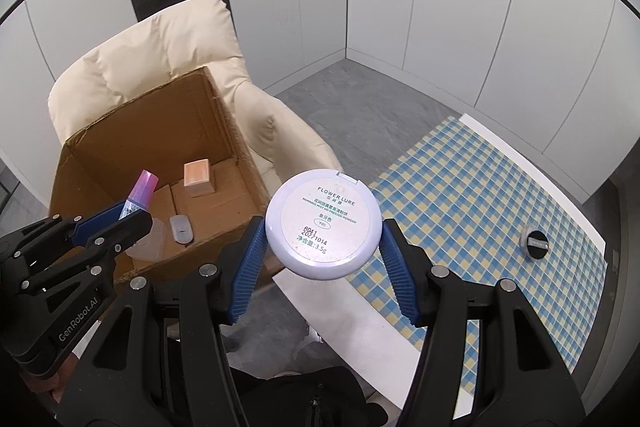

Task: Organize objects
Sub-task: 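Lift and carry the tube with the left tool while the right tool carries the white compact to the box, then open the left tool to drop the purple-capped tube into the box, then lower the white compact into the box and open the right tool, then withdraw both open tools from the box toward the tablecloth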

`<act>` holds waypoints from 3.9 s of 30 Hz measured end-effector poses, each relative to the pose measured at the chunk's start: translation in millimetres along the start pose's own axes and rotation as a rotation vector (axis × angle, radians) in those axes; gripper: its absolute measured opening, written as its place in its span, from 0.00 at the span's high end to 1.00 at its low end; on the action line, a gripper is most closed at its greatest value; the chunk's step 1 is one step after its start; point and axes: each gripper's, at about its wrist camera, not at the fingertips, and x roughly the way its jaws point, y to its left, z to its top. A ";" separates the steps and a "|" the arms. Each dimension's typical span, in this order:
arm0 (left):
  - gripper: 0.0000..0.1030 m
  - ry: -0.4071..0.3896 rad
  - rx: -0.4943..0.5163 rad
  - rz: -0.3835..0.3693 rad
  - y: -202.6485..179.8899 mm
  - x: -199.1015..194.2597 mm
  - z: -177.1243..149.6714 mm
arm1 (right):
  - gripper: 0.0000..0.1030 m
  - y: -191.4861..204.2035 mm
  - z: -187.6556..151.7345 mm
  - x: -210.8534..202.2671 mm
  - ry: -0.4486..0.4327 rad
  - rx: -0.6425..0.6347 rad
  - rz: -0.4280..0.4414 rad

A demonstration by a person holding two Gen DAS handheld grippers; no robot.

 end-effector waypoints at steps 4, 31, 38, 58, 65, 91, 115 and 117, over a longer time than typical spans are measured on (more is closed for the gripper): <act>0.82 -0.001 -0.017 0.011 10.3 -0.4 -1.6 | 0.42 10.4 2.0 2.8 0.001 -0.012 0.009; 0.82 0.009 -0.088 0.079 66.4 -9.2 -12.3 | 0.42 73.4 13.9 11.2 -0.018 -0.106 0.081; 0.82 0.020 -0.111 0.101 82.6 -7.4 -16.6 | 0.42 89.4 15.2 15.0 -0.012 -0.132 0.097; 0.00 -0.093 -0.135 0.244 101.5 -36.6 -15.9 | 0.42 108.9 17.6 22.6 0.006 -0.146 0.115; 0.00 -0.084 -0.139 0.256 105.8 -35.9 -16.6 | 0.42 112.3 17.9 22.8 0.008 -0.156 0.118; 0.00 -0.068 -0.168 0.276 123.7 -38.1 -24.1 | 0.27 128.9 21.6 27.6 0.004 -0.173 0.122; 0.00 -0.070 -0.160 0.273 119.3 -31.2 -20.3 | 0.01 107.6 23.0 28.6 0.011 -0.118 0.058; 0.00 -0.070 -0.155 0.268 116.0 -29.4 -18.6 | 0.01 104.4 22.1 28.1 0.012 -0.116 0.050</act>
